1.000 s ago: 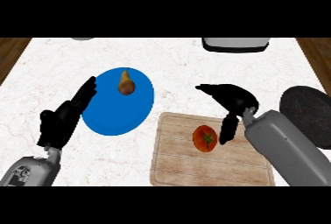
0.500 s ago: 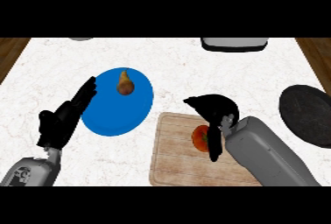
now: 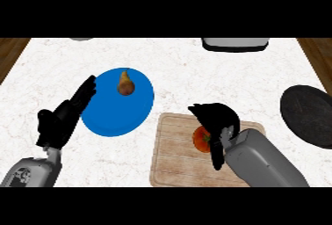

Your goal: Pick the tomato from the cutting board and place it in the pan

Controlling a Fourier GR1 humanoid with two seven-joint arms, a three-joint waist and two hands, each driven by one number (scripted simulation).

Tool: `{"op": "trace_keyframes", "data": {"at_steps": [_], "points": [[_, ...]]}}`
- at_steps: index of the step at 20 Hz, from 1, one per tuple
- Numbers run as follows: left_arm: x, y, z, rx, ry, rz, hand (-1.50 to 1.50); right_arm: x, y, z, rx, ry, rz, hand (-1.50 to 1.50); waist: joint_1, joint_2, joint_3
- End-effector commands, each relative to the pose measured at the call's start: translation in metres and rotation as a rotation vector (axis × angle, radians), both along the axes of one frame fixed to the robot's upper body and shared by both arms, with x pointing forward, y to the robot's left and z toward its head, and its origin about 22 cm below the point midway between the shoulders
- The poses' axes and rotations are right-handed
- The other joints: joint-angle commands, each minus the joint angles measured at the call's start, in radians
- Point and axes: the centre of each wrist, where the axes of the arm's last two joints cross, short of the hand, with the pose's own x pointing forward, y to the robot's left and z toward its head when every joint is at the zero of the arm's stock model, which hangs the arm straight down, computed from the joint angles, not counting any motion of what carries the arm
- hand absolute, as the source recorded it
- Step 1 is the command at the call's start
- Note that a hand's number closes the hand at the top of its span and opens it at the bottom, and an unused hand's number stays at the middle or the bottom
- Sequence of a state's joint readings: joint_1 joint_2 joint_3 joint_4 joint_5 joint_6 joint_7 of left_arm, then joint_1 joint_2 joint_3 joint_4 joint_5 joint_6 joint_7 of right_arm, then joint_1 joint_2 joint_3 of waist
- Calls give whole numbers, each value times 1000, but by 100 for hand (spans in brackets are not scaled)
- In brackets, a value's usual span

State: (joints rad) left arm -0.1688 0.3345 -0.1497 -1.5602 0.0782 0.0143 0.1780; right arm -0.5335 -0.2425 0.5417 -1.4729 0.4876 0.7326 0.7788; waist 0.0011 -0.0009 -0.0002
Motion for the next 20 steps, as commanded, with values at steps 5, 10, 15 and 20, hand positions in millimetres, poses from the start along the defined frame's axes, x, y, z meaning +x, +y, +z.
{"op": "trace_keyframes", "data": {"at_steps": [5,10,15,20], "points": [[-2,-22,6,2,8,4,0,0,4,-17,-52,-10,-29,-150,2,0,0],[-8,-17,14,7,-9,-17,0,-2,6,-48,-40,-32,-23,-150,4,1,0],[-3,-22,19,-4,4,4,0,-2,1,-61,-33,30,65,150,3,1,1],[2,-5,-9,-7,-4,-4,0,-5,18,-72,-41,57,136,150,2,2,0]]}}
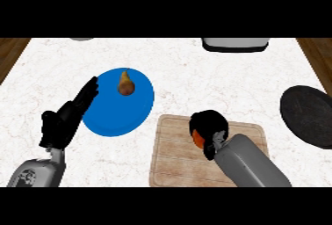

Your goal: Pick the tomato from the cutting board and place it in the pan

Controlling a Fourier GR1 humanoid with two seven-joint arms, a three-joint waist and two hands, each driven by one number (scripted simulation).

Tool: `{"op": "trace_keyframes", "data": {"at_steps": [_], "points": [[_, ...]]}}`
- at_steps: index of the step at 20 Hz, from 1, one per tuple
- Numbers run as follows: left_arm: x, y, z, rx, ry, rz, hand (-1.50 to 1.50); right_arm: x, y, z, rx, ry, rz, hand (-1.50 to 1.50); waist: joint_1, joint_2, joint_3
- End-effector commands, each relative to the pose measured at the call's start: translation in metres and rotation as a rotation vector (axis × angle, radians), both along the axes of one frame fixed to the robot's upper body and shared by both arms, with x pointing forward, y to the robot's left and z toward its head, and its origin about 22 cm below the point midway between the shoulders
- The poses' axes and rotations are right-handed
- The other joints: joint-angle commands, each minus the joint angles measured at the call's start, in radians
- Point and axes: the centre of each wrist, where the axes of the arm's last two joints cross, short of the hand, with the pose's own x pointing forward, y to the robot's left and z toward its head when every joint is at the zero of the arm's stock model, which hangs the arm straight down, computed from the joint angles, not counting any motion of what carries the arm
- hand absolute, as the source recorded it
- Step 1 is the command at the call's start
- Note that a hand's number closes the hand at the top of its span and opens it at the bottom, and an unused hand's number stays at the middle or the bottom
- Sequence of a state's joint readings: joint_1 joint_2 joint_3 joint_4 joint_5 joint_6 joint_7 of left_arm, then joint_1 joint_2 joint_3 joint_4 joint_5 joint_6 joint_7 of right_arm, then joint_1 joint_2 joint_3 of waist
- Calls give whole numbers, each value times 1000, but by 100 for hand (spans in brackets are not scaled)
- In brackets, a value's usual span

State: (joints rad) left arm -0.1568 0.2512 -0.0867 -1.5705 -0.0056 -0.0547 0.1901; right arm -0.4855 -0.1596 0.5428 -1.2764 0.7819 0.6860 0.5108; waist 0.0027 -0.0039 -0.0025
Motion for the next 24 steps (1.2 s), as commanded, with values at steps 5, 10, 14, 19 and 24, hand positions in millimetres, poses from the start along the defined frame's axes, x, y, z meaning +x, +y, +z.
{"op": "trace_keyframes", "data": {"at_steps": [5,10,14,19,24], "points": [[-14,-13,-4,-2,-8,3,0,-18,2,-14,29,38,38,150,0,3,3],[1,-4,-2,4,-11,-3,0,-23,-4,-1,85,-89,38,150,-3,4,2],[-8,5,8,-16,4,14,0,-13,-9,16,133,-284,-366,150,-13,-1,3],[-14,5,-5,2,24,33,0,-27,-15,29,185,-556,-780,150,-42,-9,2],[-9,-4,7,-4,2,11,0,-49,15,64,150,-921,-789,150,-22,-8,1]]}}
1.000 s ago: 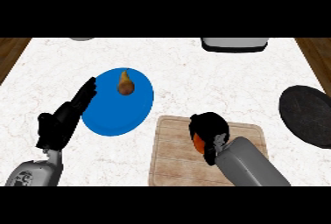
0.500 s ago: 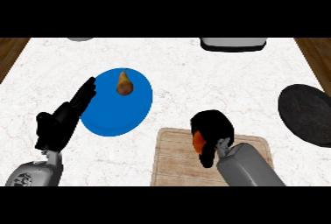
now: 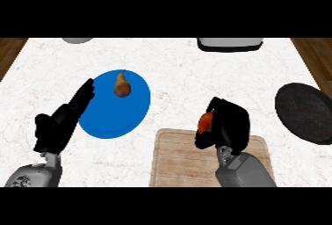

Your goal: Pick the tomato from the cutting board and place it in the pan

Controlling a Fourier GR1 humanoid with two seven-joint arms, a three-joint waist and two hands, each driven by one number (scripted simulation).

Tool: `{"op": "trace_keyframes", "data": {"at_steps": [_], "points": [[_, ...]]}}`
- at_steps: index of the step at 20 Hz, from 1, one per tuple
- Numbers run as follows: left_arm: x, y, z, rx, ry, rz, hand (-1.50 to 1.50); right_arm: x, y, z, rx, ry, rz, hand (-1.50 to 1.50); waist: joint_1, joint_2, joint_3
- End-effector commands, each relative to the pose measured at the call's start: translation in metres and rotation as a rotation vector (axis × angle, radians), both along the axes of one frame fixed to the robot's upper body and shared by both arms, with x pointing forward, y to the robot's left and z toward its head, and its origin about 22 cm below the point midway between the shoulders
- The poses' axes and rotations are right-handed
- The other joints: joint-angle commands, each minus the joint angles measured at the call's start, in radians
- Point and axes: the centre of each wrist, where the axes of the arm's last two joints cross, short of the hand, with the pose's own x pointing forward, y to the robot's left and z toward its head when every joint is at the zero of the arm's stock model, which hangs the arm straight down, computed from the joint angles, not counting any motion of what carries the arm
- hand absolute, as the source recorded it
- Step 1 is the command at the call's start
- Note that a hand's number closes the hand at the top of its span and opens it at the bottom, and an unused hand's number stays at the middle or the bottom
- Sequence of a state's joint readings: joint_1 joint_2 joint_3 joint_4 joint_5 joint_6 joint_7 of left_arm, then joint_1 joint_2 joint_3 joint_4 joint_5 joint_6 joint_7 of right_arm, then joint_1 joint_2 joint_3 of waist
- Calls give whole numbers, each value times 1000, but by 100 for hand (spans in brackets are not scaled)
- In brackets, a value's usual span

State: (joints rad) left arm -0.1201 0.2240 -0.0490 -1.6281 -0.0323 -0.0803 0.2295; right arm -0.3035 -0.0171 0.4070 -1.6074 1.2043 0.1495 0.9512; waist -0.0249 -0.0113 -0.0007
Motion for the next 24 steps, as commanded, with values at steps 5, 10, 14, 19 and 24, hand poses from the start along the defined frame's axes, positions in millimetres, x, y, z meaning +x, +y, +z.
{"op": "trace_keyframes", "data": {"at_steps": [5,10,14,19,24], "points": [[3,5,-10,-17,-5,-25,0,-44,31,34,-3,-358,-161,150,17,8,0],[1,5,12,-4,-3,-25,0,-34,8,30,16,-435,-276,150,26,9,1],[-1,-2,-5,-16,-13,-28,0,-36,-38,32,116,-513,-321,150,17,10,2],[9,-7,-2,2,-24,-13,0,-8,-95,5,135,-552,-369,150,23,13,2],[2,-3,-4,-3,-19,-32,0,15,-151,-24,30,-551,-397,150,31,13,1]]}}
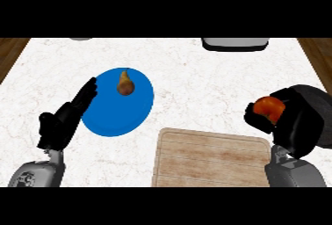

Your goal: Pick the tomato from the cutting board and place it in the pan

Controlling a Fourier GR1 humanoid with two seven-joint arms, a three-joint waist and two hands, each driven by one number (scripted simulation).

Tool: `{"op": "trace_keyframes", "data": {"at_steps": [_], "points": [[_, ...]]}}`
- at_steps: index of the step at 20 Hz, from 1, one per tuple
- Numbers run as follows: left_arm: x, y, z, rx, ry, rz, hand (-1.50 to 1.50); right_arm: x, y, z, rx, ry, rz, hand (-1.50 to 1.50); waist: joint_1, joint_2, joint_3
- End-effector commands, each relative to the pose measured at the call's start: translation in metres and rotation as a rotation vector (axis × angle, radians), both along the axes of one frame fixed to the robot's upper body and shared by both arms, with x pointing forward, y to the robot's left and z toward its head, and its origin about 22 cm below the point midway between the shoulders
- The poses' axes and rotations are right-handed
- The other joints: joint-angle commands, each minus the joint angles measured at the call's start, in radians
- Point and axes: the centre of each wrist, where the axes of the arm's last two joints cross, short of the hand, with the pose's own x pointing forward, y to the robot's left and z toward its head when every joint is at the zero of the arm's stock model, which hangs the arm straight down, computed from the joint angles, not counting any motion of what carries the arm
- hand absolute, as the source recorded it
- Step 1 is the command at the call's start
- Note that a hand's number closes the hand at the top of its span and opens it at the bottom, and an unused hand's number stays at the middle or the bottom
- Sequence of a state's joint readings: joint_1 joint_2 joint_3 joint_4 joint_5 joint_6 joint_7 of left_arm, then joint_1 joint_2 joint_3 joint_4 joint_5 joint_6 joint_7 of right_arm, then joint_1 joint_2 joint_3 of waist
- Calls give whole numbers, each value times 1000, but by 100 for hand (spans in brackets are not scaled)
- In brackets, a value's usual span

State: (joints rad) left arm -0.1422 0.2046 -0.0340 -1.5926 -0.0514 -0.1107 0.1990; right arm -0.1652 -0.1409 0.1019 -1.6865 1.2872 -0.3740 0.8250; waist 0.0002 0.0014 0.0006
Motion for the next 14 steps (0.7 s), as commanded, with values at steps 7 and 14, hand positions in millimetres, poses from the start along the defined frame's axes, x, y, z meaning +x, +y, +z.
{"op": "trace_keyframes", "data": {"at_steps": [7,14], "points": [[8,-3,-3,-7,-23,8,0,31,-119,-35,-34,-54,-128,150,5,2,0],[0,-12,-3,-13,0,-3,0,40,-176,-37,-52,-39,-118,150,5,0,0]]}}
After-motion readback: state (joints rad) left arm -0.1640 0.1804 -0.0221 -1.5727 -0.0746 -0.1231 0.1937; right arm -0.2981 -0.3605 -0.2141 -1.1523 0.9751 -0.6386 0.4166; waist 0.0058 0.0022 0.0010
